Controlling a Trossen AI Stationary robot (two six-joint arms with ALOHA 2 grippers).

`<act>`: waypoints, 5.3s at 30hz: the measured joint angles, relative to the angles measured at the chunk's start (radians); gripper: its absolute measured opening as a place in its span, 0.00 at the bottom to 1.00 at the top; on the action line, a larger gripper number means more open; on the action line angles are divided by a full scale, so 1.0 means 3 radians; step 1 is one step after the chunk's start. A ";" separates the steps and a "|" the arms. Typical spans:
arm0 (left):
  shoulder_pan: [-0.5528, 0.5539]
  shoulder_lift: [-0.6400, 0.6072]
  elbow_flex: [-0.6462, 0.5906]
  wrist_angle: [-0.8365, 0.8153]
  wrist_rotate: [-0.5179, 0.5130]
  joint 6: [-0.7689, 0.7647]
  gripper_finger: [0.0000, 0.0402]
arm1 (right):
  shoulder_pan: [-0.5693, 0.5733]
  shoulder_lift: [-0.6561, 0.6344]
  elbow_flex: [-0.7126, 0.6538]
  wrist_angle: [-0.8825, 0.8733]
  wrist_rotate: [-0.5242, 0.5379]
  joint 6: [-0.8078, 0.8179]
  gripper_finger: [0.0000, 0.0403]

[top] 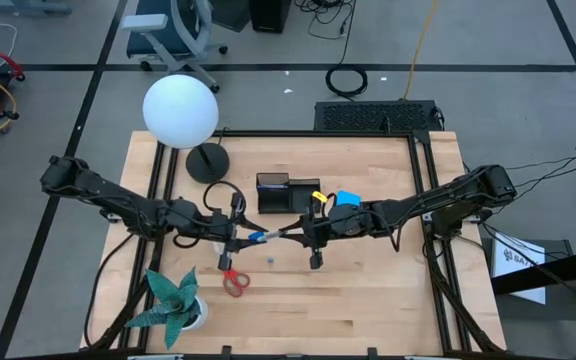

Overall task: Pick and place office supplies into organizer
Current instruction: Put the gray highlighter into the black desk organizer

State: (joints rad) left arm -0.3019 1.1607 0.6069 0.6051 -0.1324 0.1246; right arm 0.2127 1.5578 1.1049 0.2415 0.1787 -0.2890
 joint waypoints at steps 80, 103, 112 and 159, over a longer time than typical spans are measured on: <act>0.0145 0.0364 0.0349 0.0168 0.0214 -0.2444 0.10 | 0.0794 0.0061 0.0000 0.0385 0.0833 -0.6269 0.39; 0.0176 0.0890 0.0586 0.0508 0.0543 -0.2364 0.10 | 0.0736 0.0464 0.0010 0.1079 0.0872 -0.6139 0.06; 0.0210 0.0889 0.0589 0.0357 0.0444 -0.2310 0.24 | 0.0849 0.0473 0.0003 0.1096 0.1097 -0.5674 0.06; 0.0123 -0.0993 -0.0208 -0.0696 -0.1217 -0.0223 0.27 | -0.1308 0.0052 -0.0684 0.1605 -0.0906 0.0256 0.06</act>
State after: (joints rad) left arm -0.2650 0.8627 0.5446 0.3964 -0.4975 0.0576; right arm -0.1796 1.5734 0.8998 0.7230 -0.0931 -0.2123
